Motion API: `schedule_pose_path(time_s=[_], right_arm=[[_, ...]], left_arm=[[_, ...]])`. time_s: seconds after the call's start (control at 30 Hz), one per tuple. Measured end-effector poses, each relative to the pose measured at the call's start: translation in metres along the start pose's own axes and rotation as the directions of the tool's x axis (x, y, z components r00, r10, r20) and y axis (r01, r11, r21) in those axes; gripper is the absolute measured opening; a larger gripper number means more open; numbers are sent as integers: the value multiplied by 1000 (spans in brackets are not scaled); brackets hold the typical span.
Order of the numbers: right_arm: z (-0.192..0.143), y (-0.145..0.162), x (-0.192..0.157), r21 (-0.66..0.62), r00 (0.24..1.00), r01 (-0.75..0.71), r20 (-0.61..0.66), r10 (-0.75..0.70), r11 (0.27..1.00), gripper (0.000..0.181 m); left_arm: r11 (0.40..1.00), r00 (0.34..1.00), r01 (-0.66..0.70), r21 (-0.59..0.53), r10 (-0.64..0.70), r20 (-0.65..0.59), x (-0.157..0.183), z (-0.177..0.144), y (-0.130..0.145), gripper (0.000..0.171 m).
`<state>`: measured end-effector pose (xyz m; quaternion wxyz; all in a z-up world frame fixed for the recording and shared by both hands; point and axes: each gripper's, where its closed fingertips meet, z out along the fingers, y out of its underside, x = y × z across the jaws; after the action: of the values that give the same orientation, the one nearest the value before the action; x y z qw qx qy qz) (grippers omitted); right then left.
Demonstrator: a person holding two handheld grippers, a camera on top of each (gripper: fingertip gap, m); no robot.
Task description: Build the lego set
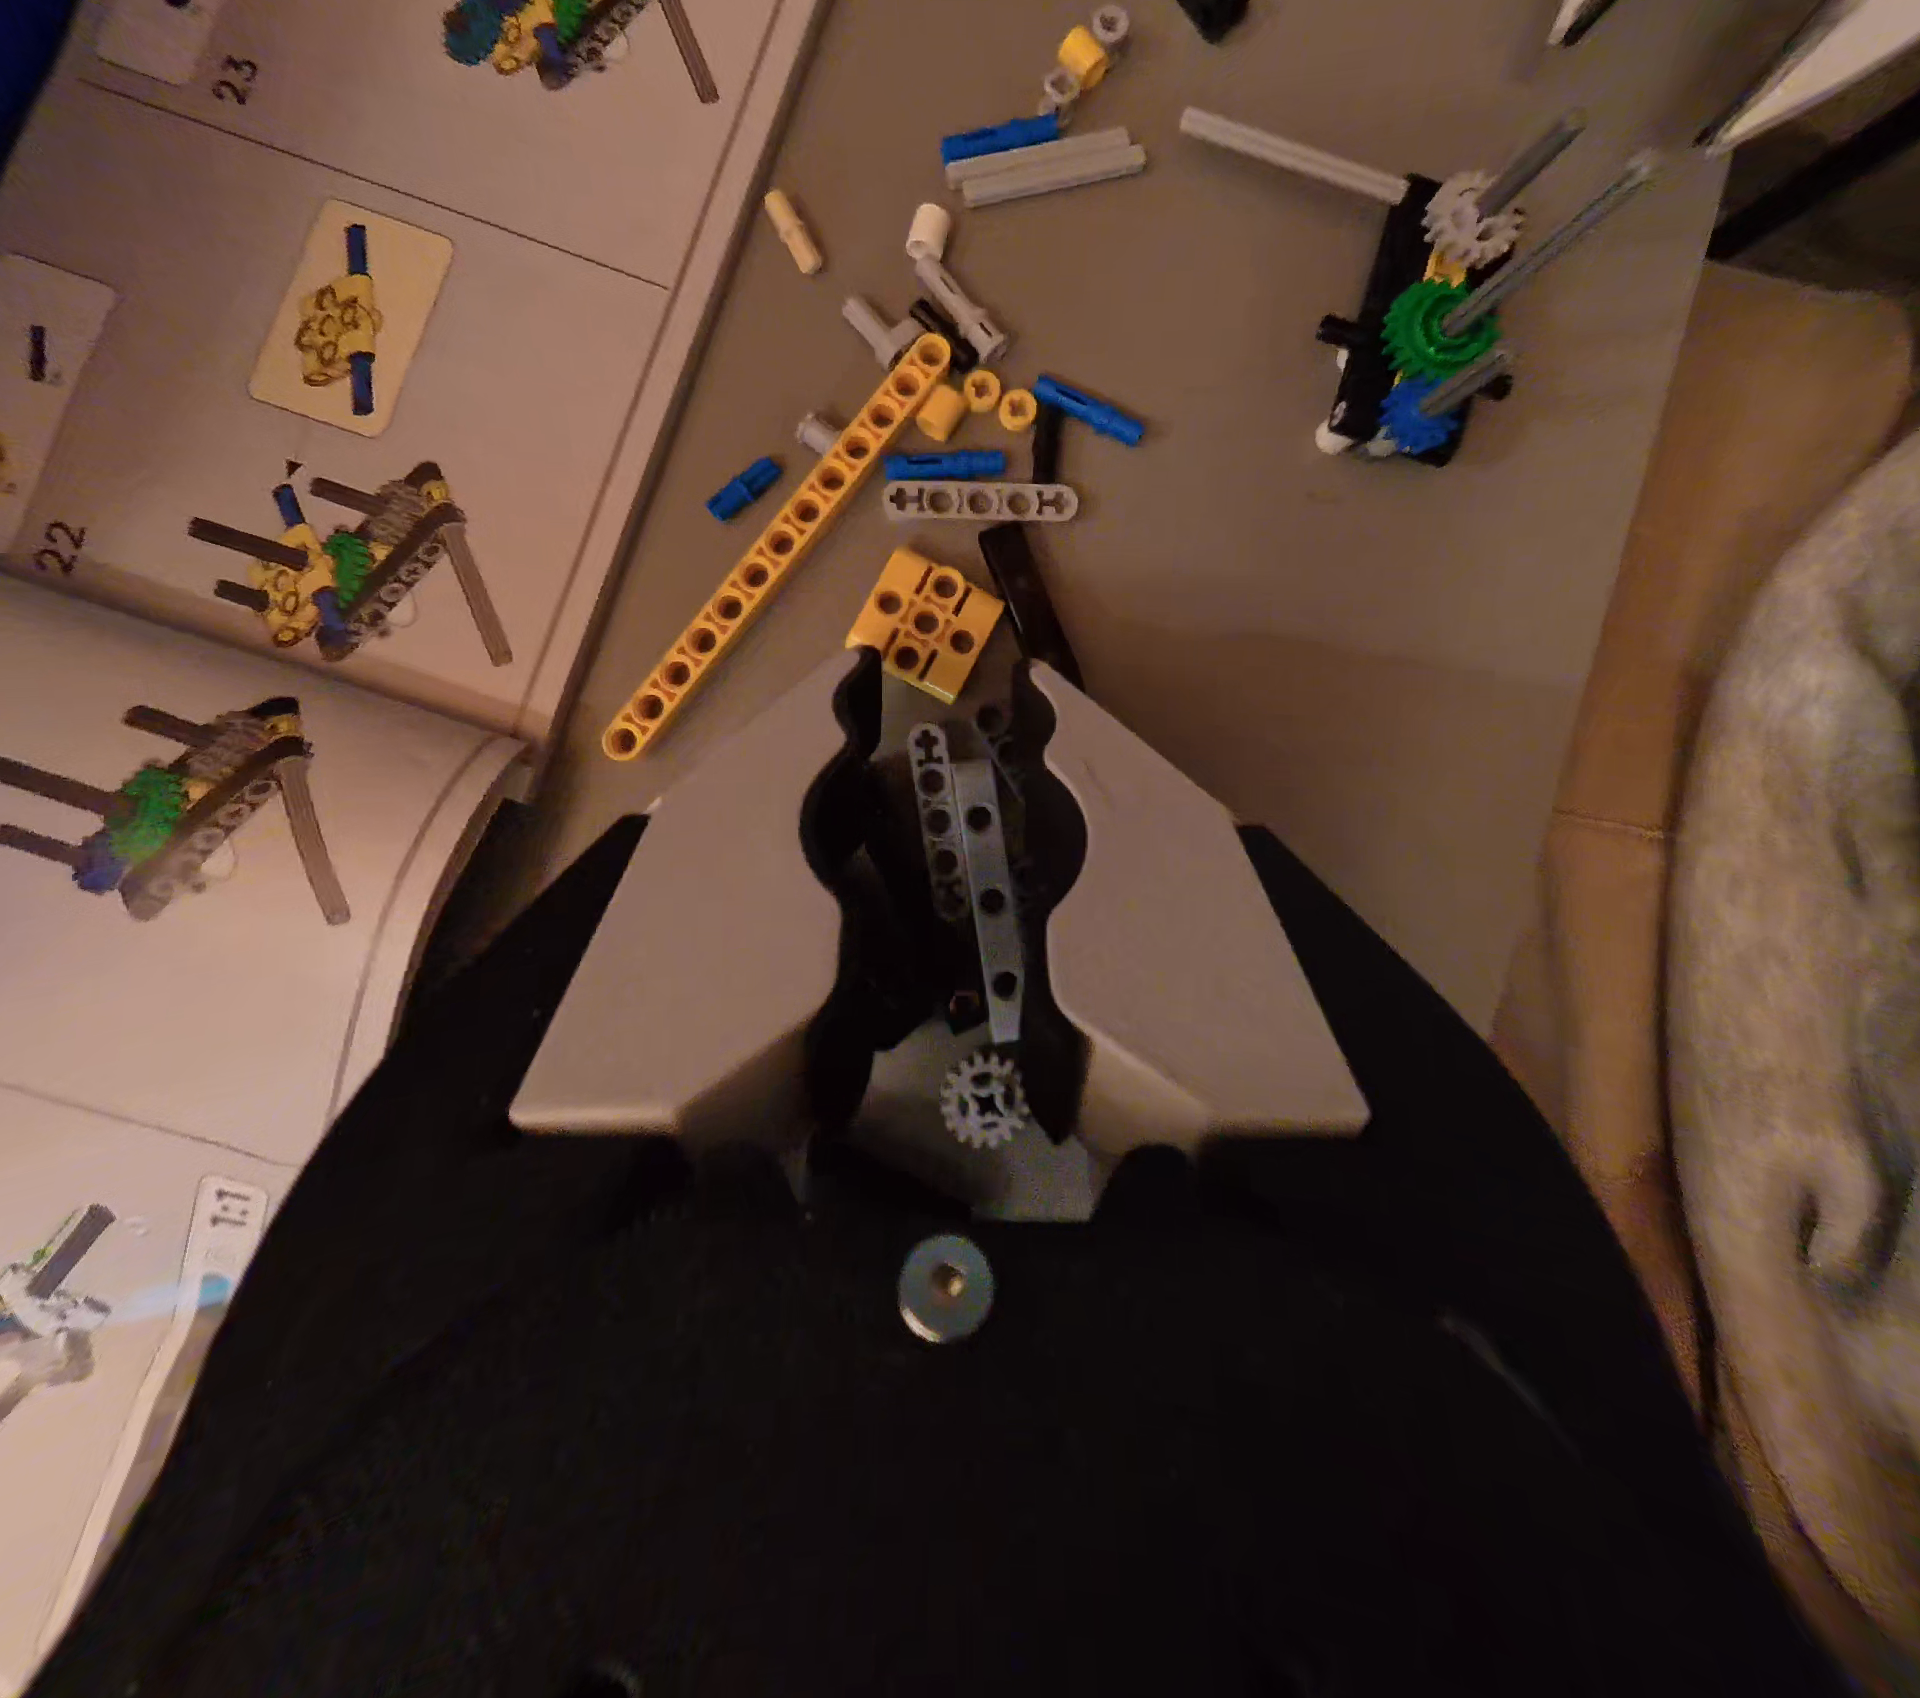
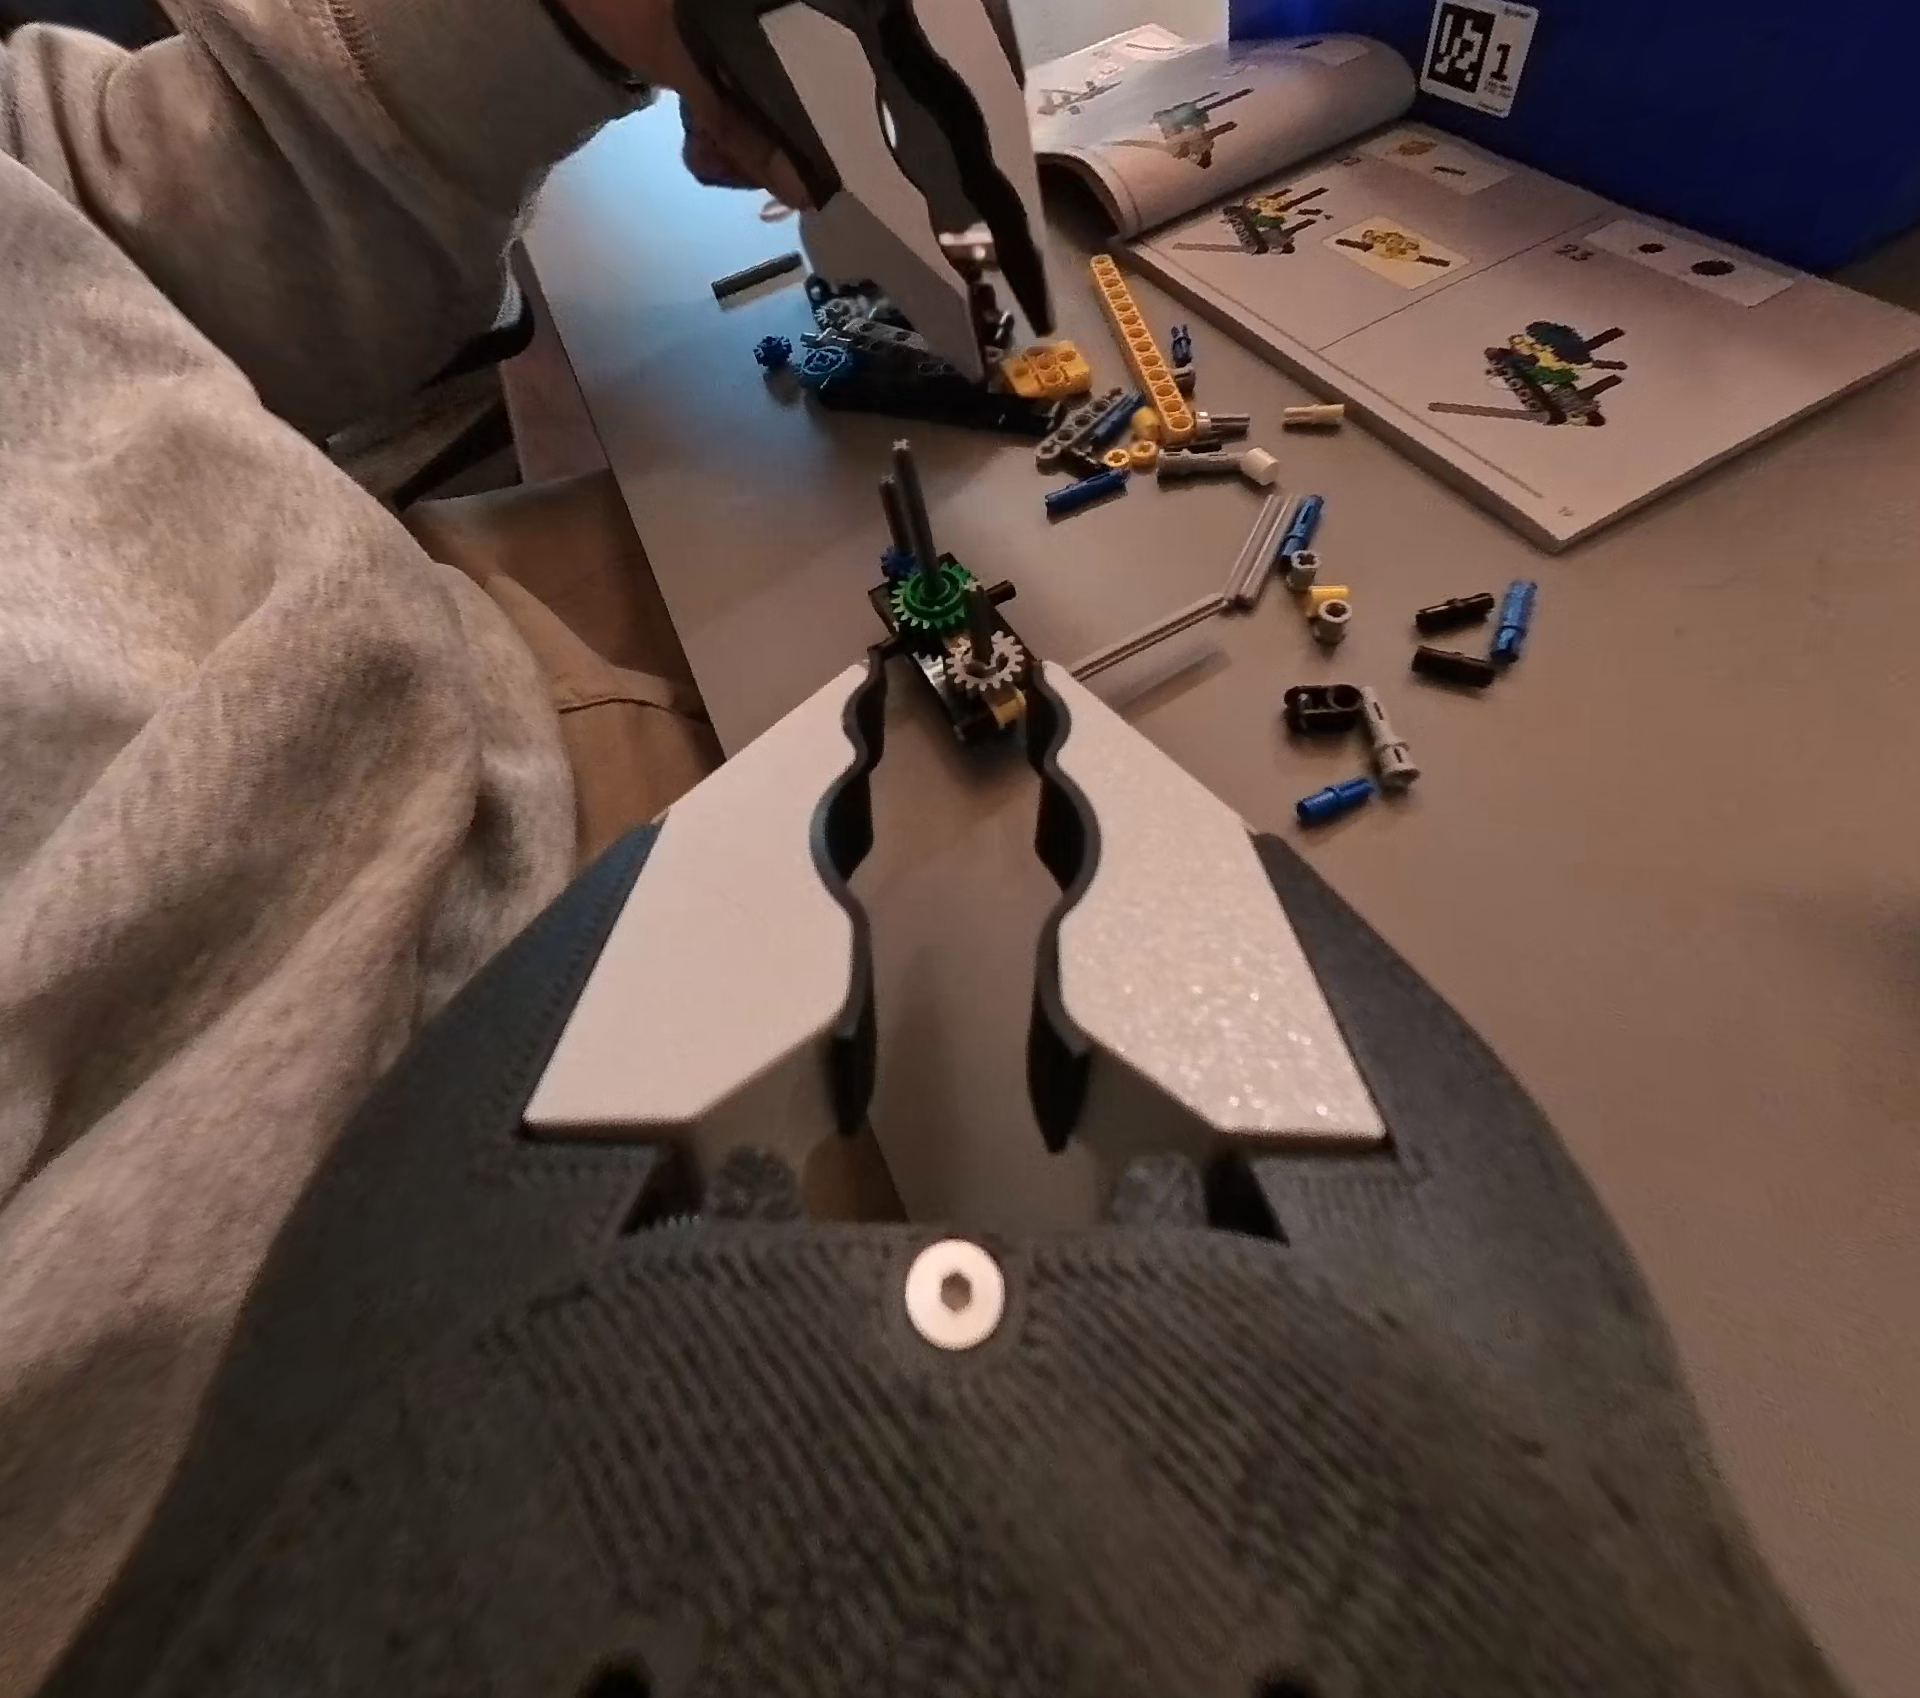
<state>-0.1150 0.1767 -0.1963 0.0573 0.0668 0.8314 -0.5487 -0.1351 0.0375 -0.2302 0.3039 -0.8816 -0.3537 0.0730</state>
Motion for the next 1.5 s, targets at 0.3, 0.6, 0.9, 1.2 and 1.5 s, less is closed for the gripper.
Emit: schedule_pose_path(time_s=[0.3,0.6,0.9,1.2,1.5], right_arm=[[2,1,-2,-8,1000,2,7,-2,1000,26],[3,1,-2,-10,1000,-5,11,5,1000,26],[3,2,-1,-13,1000,-3,9,4,1000,26],[4,2,-1,-14,1000,0,7,1,1000,26],[5,3,-2,-18,1000,4,7,-4,1000,26]], left_arm=[[997,1000,21,77,-22,10,-9,-6,-8,32],[997,1000,19,75,-17,-21,-3,0,-6,34],[997,999,15,72,-13,-30,-2,1,-4,38],[997,1000,-16,75,17,-17,-1,2,-5,39],[994,999,-23,107,19,38,-11,2,-8,32]])
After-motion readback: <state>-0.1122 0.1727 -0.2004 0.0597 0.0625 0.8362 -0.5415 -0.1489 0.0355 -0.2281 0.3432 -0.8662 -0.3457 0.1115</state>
